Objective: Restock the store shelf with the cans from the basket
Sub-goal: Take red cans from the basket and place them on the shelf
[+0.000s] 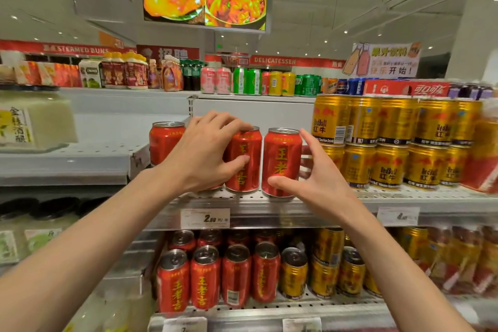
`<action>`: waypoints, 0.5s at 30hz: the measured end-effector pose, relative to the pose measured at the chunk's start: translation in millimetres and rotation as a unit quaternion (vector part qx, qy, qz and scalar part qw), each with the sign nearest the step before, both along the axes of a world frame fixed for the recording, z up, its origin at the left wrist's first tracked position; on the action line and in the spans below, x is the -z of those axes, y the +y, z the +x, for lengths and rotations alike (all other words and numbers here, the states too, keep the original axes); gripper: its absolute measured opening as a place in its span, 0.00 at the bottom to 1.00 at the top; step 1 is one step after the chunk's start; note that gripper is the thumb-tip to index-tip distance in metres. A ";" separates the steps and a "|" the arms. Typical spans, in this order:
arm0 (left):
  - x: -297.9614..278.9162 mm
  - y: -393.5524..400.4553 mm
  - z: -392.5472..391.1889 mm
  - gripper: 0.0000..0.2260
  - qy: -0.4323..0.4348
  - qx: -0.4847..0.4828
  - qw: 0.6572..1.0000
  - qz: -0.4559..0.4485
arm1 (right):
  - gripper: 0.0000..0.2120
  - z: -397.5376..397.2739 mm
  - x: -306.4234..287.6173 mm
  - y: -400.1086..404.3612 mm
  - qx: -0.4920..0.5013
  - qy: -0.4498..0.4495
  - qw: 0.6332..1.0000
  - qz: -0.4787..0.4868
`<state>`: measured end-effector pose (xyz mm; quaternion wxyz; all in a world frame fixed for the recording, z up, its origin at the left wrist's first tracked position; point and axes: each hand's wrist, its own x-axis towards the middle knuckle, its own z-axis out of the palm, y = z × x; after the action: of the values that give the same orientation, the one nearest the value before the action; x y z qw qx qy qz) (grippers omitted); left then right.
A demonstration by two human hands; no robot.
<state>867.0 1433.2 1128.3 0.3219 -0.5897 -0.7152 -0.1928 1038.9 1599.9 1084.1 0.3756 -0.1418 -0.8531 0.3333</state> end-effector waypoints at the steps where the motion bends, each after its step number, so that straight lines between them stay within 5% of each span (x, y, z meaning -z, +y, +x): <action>1: 0.8 0.5 -0.6 0.26 0.002 0.001 1.000 0.002 | 0.55 -0.4 0.0 0.4 0.005 -0.008 1.000 0.013; 8: 6.0 2.1 -4.4 0.26 -0.005 0.019 0.999 0.026 | 0.48 0.4 2.1 -7.8 0.080 0.009 0.983 0.166; 15: 10.2 8.4 -3.0 0.26 -0.011 0.012 0.999 0.040 | 0.46 -12.1 0.5 -1.7 0.095 0.001 0.983 0.155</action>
<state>864.0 1441.5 1118.1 0.3352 -0.5829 -0.7029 -0.2320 1026.8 1598.2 1083.6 0.4239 -0.1616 -0.8767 0.1601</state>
